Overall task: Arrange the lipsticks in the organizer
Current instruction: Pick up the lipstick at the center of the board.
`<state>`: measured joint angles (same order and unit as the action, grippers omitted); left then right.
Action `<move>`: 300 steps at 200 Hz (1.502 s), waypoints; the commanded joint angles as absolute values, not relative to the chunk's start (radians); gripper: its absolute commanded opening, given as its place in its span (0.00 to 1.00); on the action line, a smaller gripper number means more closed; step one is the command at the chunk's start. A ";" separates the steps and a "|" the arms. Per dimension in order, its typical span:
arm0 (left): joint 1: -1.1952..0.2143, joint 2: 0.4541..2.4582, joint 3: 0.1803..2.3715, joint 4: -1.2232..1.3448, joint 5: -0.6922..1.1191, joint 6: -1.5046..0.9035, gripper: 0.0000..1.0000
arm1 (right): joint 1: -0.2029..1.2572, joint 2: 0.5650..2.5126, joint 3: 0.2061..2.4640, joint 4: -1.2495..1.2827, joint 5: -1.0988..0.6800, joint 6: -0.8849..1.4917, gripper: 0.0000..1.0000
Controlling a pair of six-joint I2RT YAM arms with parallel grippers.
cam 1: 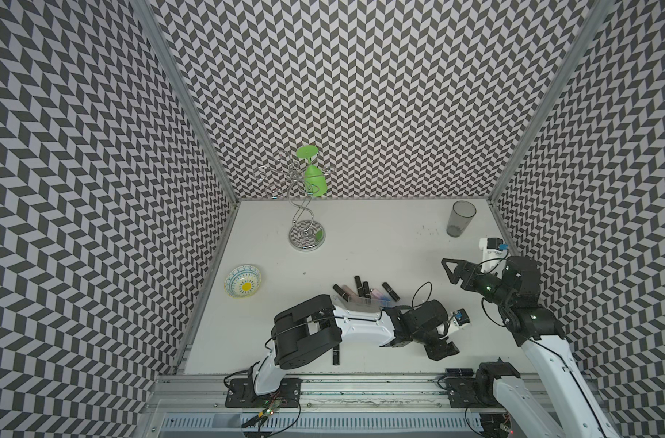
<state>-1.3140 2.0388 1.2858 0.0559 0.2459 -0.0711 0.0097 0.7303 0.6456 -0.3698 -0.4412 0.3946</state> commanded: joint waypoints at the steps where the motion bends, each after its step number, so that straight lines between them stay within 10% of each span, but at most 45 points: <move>1: -1.334 2.080 1.350 -0.018 0.266 -0.050 0.60 | 0.003 0.695 0.645 -0.300 -0.417 0.379 0.85; 176: -1.431 2.236 1.552 -0.214 0.176 0.000 0.61 | 0.002 0.663 0.632 -0.291 -0.413 0.381 0.86; 300: -1.413 2.245 1.544 -0.294 -0.052 -0.096 0.42 | 0.000 0.623 0.622 -0.276 -0.413 0.381 0.86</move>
